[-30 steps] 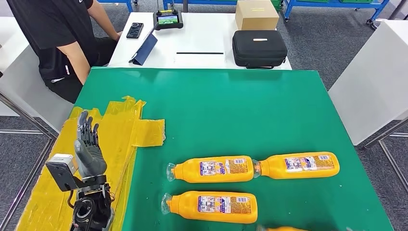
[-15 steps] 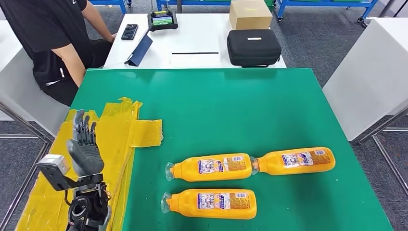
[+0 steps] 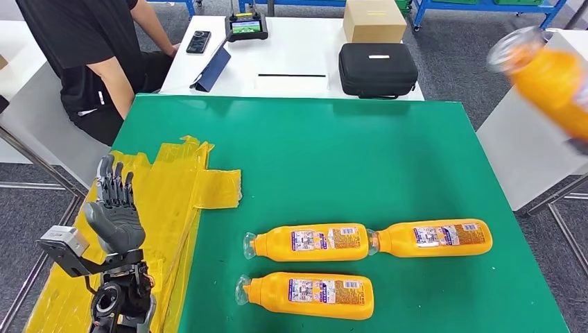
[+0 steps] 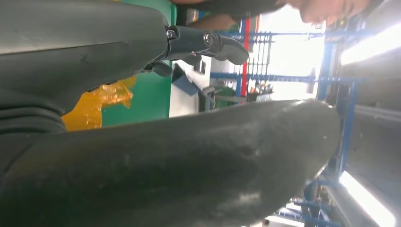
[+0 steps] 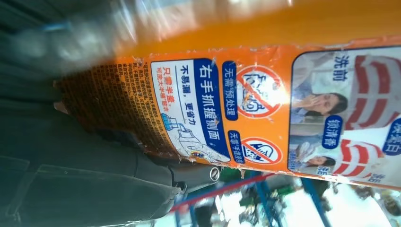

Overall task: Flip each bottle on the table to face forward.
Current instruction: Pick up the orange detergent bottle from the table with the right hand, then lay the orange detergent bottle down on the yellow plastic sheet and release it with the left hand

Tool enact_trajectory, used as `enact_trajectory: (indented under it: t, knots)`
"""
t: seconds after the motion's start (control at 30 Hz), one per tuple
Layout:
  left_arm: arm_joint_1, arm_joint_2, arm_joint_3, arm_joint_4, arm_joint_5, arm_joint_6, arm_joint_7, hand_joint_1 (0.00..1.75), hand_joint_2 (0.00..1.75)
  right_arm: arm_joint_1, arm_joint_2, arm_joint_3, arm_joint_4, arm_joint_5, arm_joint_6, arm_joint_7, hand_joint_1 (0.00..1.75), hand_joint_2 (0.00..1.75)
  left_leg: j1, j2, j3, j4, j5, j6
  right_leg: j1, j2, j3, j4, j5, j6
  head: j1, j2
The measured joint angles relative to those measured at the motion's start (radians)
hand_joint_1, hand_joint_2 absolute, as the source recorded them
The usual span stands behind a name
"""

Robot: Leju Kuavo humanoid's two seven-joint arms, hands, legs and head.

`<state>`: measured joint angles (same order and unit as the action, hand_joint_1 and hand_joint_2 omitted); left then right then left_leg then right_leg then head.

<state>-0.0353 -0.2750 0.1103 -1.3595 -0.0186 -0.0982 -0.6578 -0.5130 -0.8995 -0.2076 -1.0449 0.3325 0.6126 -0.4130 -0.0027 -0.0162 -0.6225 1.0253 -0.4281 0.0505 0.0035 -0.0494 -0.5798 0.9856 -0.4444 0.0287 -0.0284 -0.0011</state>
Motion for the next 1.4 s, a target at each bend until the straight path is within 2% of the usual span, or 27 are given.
enact_trajectory:
  t: [0.13, 0.23, 0.43, 0.63, 0.77, 0.97, 1.2, 1.4]
  knots:
    - [-0.007, 0.0, -0.018, 0.002, -0.004, -0.024, 0.014, 0.0, 0.0, 0.091, 0.186, 0.028, -0.067, -0.026, -0.037, 0.021, 1.75, 1.75, 0.001, 0.003, -0.001, 0.0, -0.001, -0.001, 0.002, 0.002, -0.001, 0.0, 0.0, 0.0, 0.0, 0.0]
    - [-0.009, 0.0, -0.027, 0.002, -0.01, -0.025, 0.013, 0.0, 0.0, 0.081, 0.293, 0.142, -0.062, -0.093, -0.105, 0.037, 1.75, 1.75, 0.002, 0.006, -0.001, 0.0, -0.001, -0.002, 0.002, 0.005, -0.003, 0.0, 0.0, -0.001, -0.001, 0.0]
    - [0.0, 0.0, -0.014, -0.007, -0.015, -0.018, 0.01, 0.0, 0.0, -0.128, 0.391, 0.402, 0.114, -0.184, -0.151, 0.014, 1.75, 1.75, 0.002, 0.008, -0.002, -0.001, 0.001, -0.005, 0.002, 0.008, -0.006, 0.001, 0.002, -0.004, 0.0, 0.0]
    - [0.027, -0.001, 0.003, -0.017, -0.027, -0.015, -0.003, 0.0, 0.0, -0.244, 0.433, 0.514, 0.232, -0.216, -0.153, -0.004, 1.75, 1.75, 0.001, 0.006, -0.003, 0.0, 0.002, -0.005, 0.001, 0.006, -0.006, 0.001, 0.002, -0.004, 0.0, 0.0]
    - [0.033, -0.003, 0.011, -0.018, -0.034, -0.015, -0.008, 0.0, 1.75, -0.291, 0.463, 0.555, 0.295, -0.236, -0.173, -0.025, 1.75, 1.75, 0.001, 0.007, -0.004, 0.0, 0.002, -0.005, 0.0, 0.006, -0.006, 0.001, 0.002, -0.004, 0.0, 0.0]
    - [0.025, -0.01, 0.01, -0.017, -0.039, -0.023, -0.008, 0.0, 1.75, -0.281, 0.572, 0.597, 0.351, -0.219, -0.287, -0.051, 1.75, 1.75, 0.002, 0.008, -0.003, 0.0, 0.002, -0.005, 0.001, 0.008, -0.007, 0.001, 0.002, -0.004, 0.0, 0.0]
    - [0.0, -0.015, 0.008, -0.006, -0.04, -0.031, -0.002, 0.0, 1.75, -0.255, 0.694, 0.62, 0.384, -0.196, -0.358, -0.055, 1.75, 1.75, 0.003, 0.01, -0.004, 0.0, 0.002, -0.006, 0.002, 0.009, -0.008, 0.001, 0.002, -0.004, 0.001, 0.0]
    - [-0.012, -0.016, 0.004, 0.004, -0.035, -0.048, 0.012, 0.0, 1.75, -0.189, 0.804, 0.63, 0.363, -0.165, -0.416, -0.029, 1.75, 1.75, 0.004, 0.01, 0.002, 0.0, 0.003, -0.007, 0.003, 0.01, -0.01, 0.002, 0.002, -0.004, 0.001, 0.0]
